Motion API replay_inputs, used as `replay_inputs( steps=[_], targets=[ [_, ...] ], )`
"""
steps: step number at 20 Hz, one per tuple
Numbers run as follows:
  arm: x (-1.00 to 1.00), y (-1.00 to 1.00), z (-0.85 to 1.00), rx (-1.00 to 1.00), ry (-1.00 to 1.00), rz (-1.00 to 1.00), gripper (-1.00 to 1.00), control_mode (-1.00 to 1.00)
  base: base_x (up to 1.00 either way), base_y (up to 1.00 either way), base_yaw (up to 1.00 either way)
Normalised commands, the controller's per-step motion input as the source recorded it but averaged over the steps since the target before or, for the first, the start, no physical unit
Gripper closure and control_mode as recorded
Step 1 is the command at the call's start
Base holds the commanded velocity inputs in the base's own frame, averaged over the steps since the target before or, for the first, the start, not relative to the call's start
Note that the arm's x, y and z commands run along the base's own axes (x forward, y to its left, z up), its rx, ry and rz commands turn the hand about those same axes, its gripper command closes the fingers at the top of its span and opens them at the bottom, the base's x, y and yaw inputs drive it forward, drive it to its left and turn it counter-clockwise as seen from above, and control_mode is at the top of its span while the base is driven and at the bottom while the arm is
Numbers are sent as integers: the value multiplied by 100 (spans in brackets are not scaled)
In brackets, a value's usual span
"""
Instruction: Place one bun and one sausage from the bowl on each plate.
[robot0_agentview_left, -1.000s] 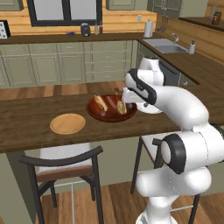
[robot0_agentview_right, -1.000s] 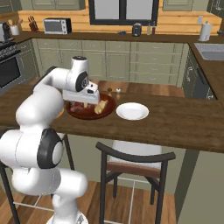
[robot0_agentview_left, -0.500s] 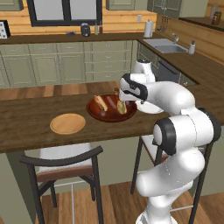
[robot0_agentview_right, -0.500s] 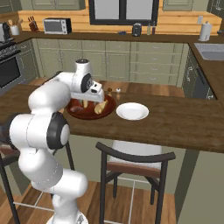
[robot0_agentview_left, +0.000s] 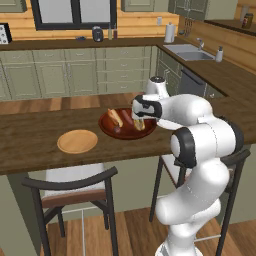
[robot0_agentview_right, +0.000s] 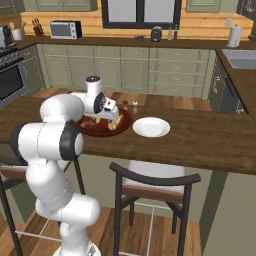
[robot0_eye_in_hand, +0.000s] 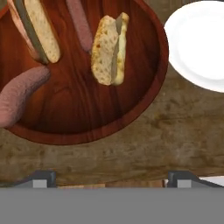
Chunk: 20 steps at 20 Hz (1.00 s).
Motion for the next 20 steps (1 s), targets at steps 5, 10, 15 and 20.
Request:
replay_inputs(
  steps=[5, 10, 15, 20],
  targets=[
    [77, 0, -24, 0, 4, 0, -100, -100, 0, 0, 0],
    [64, 0, -35, 0, 8, 0, -100, -100, 0, 0, 0],
    [56, 0, -39, 0, 3, 0, -100, -100, 0, 0, 0],
    [52, 0, -38, 0, 0, 0, -100, -100, 0, 0, 0]
  ],
)
